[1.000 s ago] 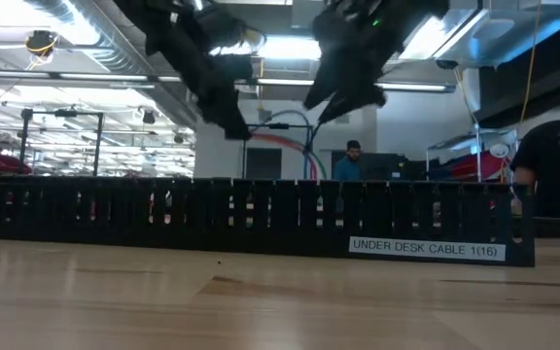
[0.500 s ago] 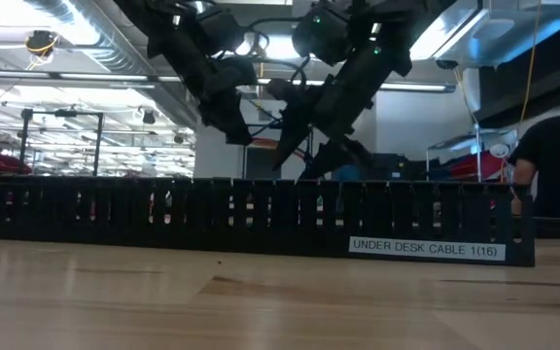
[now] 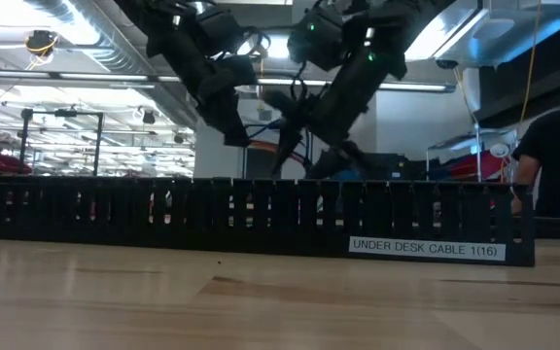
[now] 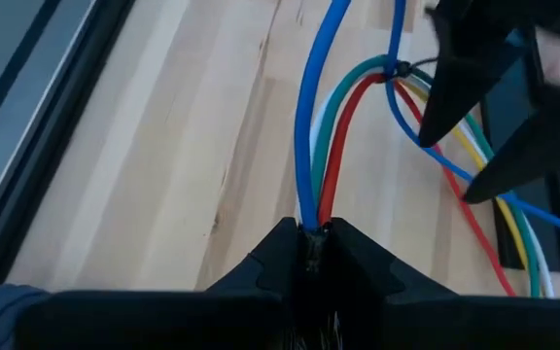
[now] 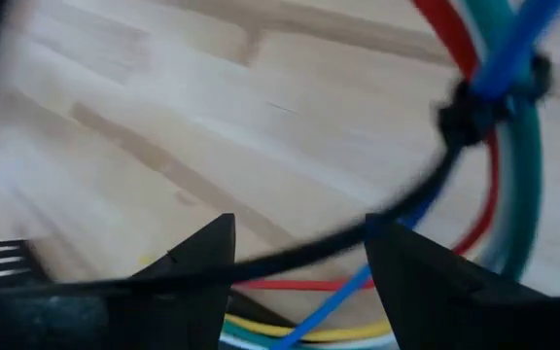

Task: Ziptie cables
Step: Put the cable wires into the black cable duct

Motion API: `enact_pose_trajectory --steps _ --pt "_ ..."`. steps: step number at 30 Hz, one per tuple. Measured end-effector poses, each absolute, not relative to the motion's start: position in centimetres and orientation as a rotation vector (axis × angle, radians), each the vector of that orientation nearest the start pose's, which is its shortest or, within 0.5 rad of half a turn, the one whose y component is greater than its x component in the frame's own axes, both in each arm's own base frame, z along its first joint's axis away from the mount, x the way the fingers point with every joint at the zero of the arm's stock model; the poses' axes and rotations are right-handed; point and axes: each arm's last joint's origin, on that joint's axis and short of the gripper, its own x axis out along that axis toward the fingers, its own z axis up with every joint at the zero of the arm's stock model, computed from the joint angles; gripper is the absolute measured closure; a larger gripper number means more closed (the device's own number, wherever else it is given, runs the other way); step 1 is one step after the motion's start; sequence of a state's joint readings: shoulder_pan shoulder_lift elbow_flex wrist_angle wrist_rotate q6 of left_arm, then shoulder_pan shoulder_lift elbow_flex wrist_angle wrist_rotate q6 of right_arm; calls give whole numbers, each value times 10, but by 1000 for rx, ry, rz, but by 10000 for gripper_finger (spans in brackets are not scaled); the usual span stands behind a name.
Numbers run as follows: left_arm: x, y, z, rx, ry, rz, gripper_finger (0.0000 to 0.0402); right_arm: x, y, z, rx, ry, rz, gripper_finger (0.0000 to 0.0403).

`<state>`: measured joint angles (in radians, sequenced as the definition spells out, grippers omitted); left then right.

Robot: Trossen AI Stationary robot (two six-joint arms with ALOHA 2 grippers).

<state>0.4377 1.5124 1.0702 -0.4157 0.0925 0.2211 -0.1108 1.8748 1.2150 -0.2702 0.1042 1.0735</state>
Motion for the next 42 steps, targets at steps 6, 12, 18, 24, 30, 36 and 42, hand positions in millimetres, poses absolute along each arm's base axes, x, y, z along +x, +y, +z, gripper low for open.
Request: enact_pose_trajectory --steps 6,12,18,24,30,36,42 --pt "286 131 243 -6 864 222 363 384 -44 183 941 751 -745 182" --pt "286 131 243 -6 863 222 362 377 -46 174 904 773 -814 182" --pt "286 131 243 -6 863 222 362 385 -48 156 886 752 -833 182" --pt "286 131 243 -10 866 227 362 397 -50 137 881 696 -835 184" --pt "286 131 243 -20 864 232 362 399 -48 131 852 714 -807 264" --pt "282 135 243 -14 899 283 362 397 -36 142 742 809 -698 389" --pt "268 139 252 27 961 356 362 388 -20 166 602 971 -655 397"
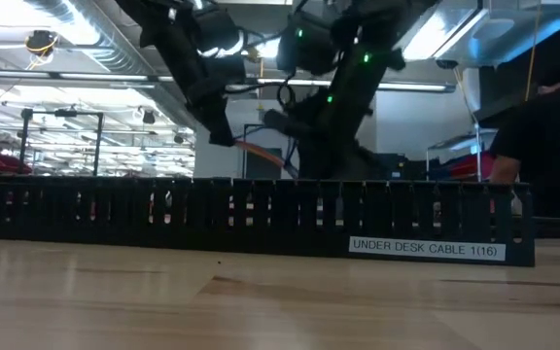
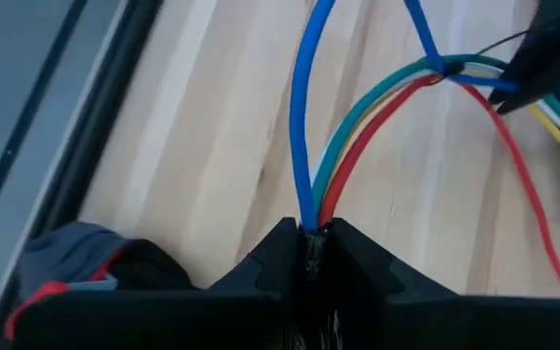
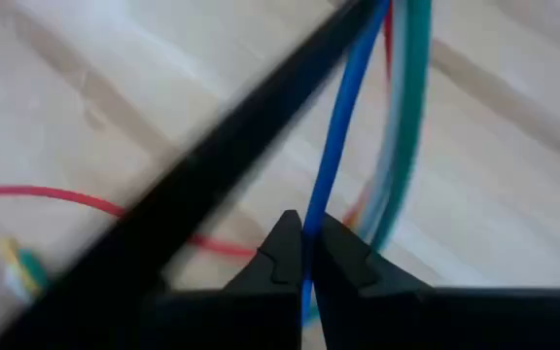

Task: Ziptie cables
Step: Put the cable wires into the black cable duct

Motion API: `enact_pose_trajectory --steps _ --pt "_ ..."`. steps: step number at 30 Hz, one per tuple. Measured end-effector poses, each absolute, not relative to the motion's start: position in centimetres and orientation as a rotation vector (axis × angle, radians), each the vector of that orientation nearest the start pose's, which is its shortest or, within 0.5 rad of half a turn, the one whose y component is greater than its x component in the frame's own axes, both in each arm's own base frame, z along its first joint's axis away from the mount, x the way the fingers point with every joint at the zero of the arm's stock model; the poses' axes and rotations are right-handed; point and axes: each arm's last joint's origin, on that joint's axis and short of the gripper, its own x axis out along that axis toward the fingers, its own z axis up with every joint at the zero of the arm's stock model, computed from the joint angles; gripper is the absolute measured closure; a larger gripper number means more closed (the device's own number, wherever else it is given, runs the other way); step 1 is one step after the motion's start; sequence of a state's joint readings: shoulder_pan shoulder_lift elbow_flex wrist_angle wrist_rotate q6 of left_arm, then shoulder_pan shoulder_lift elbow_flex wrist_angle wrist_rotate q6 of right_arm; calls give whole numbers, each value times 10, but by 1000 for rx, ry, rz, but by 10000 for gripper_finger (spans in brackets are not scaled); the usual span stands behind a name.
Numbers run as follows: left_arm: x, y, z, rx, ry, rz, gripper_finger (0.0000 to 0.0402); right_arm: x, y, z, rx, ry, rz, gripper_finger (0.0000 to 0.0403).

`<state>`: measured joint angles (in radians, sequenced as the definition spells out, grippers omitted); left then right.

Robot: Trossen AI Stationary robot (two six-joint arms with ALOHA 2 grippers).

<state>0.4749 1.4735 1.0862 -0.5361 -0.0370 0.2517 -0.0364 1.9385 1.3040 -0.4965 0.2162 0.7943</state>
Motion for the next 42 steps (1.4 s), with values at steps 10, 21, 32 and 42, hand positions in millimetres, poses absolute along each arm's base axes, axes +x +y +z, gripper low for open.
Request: enact_pose_trajectory --steps 10,21,32,42 --pt "245 143 269 53 981 465 362 378 -3 184 527 1158 -575 400" --pt "238 148 272 38 981 467 362 374 11 185 483 1169 -612 401" --pt "241 144 275 89 963 433 362 368 14 182 475 1272 -534 298" --pt "233 134 291 151 909 389 362 336 8 252 293 1230 -470 170"
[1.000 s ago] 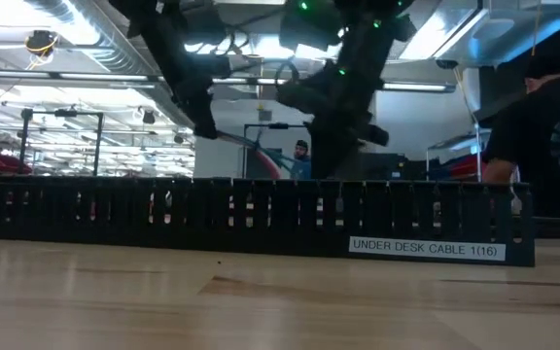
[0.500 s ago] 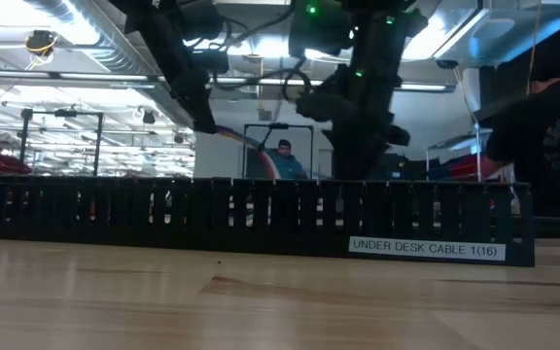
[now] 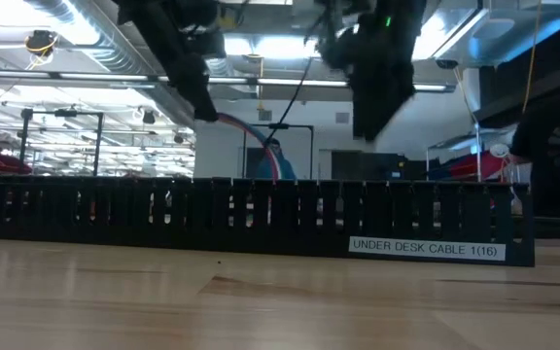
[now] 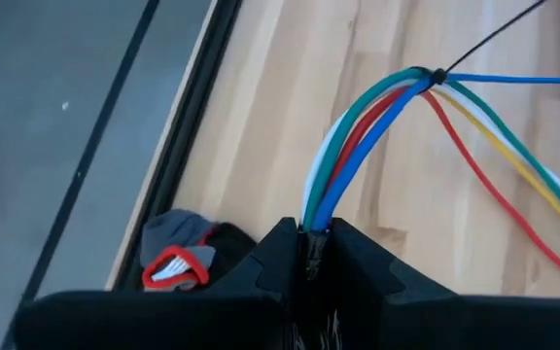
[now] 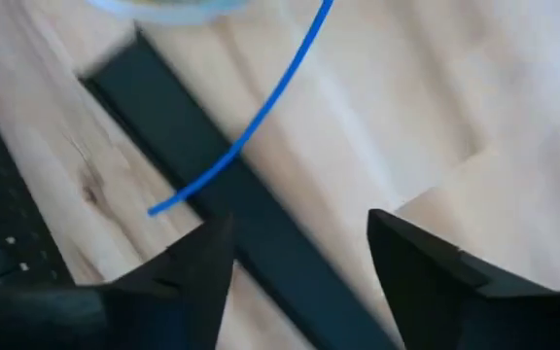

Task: Ziptie cables
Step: Put the cable wires into the black cable duct

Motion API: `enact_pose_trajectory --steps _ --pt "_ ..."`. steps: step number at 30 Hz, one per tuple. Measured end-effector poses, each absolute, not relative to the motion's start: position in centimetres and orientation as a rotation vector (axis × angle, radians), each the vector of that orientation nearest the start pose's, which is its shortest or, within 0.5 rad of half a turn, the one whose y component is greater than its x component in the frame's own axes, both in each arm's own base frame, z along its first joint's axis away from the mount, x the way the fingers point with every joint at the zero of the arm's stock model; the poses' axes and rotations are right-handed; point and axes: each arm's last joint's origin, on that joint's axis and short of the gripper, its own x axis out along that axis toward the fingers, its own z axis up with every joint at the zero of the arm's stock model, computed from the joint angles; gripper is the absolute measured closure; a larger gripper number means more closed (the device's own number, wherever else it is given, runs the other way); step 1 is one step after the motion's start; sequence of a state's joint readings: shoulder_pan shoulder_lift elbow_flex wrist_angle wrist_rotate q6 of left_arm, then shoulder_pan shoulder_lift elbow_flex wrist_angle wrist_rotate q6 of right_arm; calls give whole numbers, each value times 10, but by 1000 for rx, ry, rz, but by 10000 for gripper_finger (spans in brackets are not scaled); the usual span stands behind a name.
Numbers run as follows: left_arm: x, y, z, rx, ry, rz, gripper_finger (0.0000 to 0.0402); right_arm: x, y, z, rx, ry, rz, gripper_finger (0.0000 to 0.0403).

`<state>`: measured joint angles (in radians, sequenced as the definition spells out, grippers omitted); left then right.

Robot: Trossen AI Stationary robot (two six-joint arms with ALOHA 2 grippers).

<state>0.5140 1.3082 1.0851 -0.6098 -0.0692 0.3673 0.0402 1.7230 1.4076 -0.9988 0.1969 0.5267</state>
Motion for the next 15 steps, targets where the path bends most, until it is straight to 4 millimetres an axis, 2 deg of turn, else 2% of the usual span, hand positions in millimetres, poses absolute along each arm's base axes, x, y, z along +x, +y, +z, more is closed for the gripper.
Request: enact_pose_trajectory --steps 5,8,13,15 --pt "225 119 309 230 842 355 362 318 6 311 205 966 -347 154" --pt "219 106 321 299 792 315 362 314 2 336 208 787 -313 153" --pt "211 79 342 357 664 258 362 318 -17 355 183 617 -305 153" --pt "209 70 348 361 619 238 362 321 -26 359 185 574 -245 152"
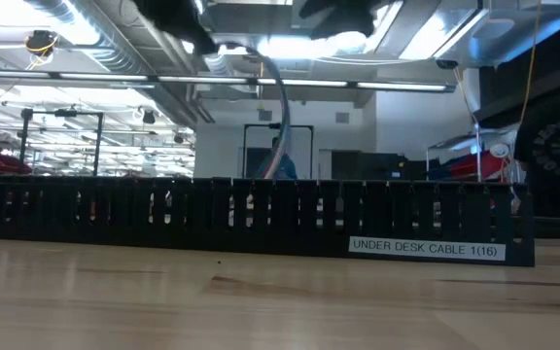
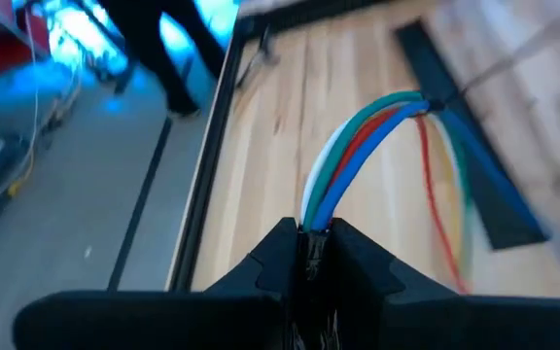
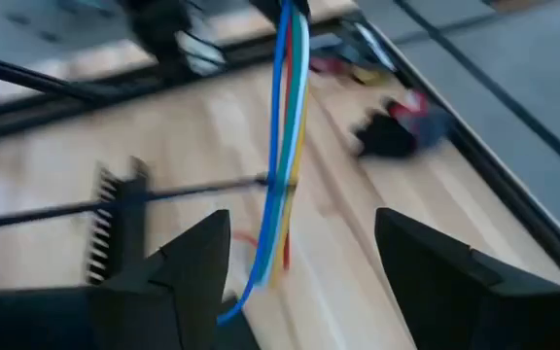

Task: Ziptie cables
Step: Put the cable wires into the black cable duct

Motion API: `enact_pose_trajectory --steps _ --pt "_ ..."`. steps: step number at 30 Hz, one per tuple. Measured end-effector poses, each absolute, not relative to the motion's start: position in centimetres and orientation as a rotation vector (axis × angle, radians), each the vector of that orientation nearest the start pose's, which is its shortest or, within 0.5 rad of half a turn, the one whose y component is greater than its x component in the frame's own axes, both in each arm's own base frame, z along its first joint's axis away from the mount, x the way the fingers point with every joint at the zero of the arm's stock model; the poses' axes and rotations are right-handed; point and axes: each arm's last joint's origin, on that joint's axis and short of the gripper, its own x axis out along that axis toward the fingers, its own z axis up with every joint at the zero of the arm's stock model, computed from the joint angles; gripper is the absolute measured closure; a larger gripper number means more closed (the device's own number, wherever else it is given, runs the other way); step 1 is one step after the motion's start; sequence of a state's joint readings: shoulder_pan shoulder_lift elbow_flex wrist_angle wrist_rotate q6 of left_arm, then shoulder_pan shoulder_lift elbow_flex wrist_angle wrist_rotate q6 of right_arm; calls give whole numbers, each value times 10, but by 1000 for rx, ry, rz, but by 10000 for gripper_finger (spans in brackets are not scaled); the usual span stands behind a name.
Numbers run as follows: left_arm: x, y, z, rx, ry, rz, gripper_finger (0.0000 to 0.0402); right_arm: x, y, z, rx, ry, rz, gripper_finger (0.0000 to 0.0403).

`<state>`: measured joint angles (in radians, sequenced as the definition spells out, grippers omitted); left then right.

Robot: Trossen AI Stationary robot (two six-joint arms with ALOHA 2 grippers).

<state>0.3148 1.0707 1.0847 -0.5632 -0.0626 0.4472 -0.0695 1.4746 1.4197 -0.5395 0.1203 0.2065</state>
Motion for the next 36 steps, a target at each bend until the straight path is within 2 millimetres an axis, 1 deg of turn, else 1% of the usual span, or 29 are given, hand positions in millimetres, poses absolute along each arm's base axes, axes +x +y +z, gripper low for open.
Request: enact_pose_trajectory --steps 2,4,7,8,10,13,15,18,23,26,28,30,33,36 --pt "206 61 354 353 577 221 362 323 -34 363 195 534 -180 152" --pt "204 54 358 332 533 208 362 323 -43 364 214 517 -160 152" --pt "206 46 366 306 450 196 362 324 -53 365 256 497 -116 152" --pt "208 43 368 302 427 190 362 328 -54 363 271 490 -78 152" --pt "212 40 370 297 390 180 362 337 -52 357 293 493 7 152" --pt "217 35 373 279 342 165 362 349 -47 340 308 553 99 152" --pt "218 32 375 277 310 160 362 354 -44 333 318 575 171 152" --pt "217 30 379 278 285 188 362 355 -42 331 342 582 286 152" --pt "215 28 381 265 269 199 362 350 -39 334 391 594 383 152" --pt "214 28 382 250 263 205 362 339 -37 335 401 663 392 152" --pt "212 27 383 239 258 209 362 329 -40 333 383 736 340 152" --pt "211 27 384 237 253 209 362 323 -41 332 364 776 297 152" --pt "211 27 384 235 250 209 362 323 -41 336 345 743 291 152" --pt "211 27 385 234 243 210 362 333 -35 339 302 671 301 152"
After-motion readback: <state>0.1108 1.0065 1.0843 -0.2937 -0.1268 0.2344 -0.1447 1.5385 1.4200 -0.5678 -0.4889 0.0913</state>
